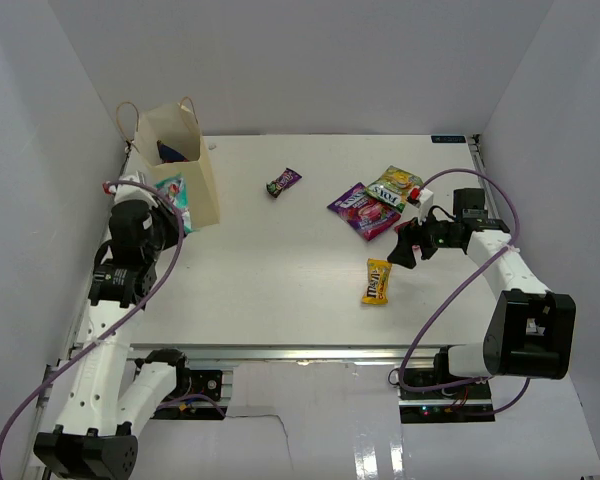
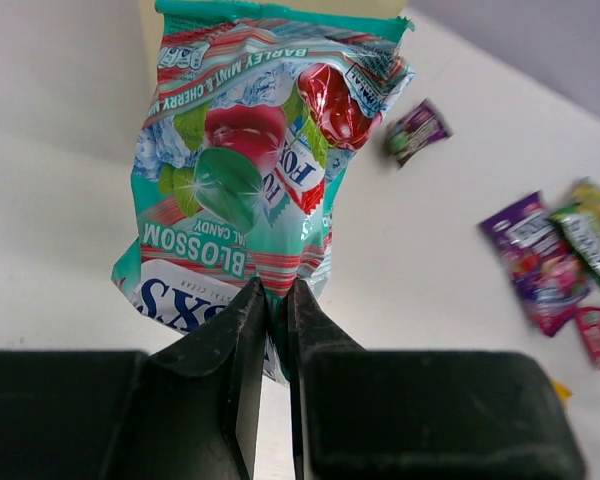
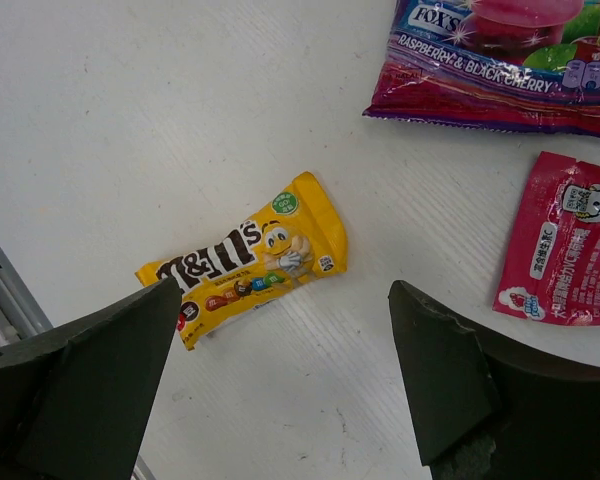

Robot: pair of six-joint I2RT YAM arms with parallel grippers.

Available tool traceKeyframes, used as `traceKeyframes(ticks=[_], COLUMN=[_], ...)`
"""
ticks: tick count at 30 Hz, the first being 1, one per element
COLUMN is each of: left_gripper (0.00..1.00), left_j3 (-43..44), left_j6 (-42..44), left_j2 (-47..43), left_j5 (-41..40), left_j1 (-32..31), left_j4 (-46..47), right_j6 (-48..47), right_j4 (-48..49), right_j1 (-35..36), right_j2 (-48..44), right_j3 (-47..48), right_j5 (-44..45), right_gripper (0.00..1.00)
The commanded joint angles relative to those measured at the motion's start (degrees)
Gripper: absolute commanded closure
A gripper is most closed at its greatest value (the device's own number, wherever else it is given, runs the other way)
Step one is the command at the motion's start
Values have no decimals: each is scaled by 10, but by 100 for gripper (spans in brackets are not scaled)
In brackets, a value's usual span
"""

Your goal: Place the snacks into the paper bag

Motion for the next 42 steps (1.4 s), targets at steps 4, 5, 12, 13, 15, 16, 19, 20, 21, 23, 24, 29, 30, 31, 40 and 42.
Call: traceKeyframes(ticks=[4, 5, 12, 13, 15, 16, 19, 20, 21, 23, 24, 29, 30, 31, 40, 42], left_gripper=[100, 100, 100, 100, 100, 100, 100, 100, 100, 100, 100, 100, 100, 100, 36, 34], left_j3=[245, 275, 499, 514, 550, 558, 573, 572, 566, 552, 543, 463, 453, 436, 410, 430], left_j6=[8, 14, 78, 79, 84, 87, 88, 89, 88, 83, 82, 72, 71, 70, 49, 44], left_j2=[100, 124, 353, 370, 412, 422, 446, 448, 448, 443, 438, 403, 400, 397, 406, 399], left_j5=[46, 45, 8, 5, -4, -13, -18, -18, -17, -6, -2, 16, 18, 21, 50, 69], left_j1=[-2, -2, 5, 11, 15, 18, 23, 24, 28, 32, 35, 51, 51, 61, 86, 86], left_j4=[38, 43, 59, 59, 60, 59, 64, 66, 68, 75, 79, 104, 107, 108, 119, 117], right_j6=[-9, -9, -7, -7, -10, -11, -15, -16, -16, -16, -16, -14, -13, -13, -7, 2], right_j4=[-6, -5, -4, -4, -4, -3, -4, -3, -3, -2, -2, -1, -1, -1, -8, -8], right_j1=[2, 2, 2, 2, 2, 2, 2, 2, 2, 2, 2, 2, 2, 2, 2, 2], right_j2=[6, 7, 0, -2, -8, -10, -12, -11, -11, -9, -8, 1, 1, 3, 8, 15], right_j3=[41, 45, 50, 48, 46, 44, 40, 40, 40, 40, 40, 43, 44, 45, 60, 64], right_j5=[-17, -17, -16, -16, -11, -9, -5, -4, -4, -5, -6, -9, -9, -9, -8, -1], right_gripper=[10, 10, 10, 10, 10, 10, 10, 10, 10, 10, 10, 10, 10, 10, 10, 10])
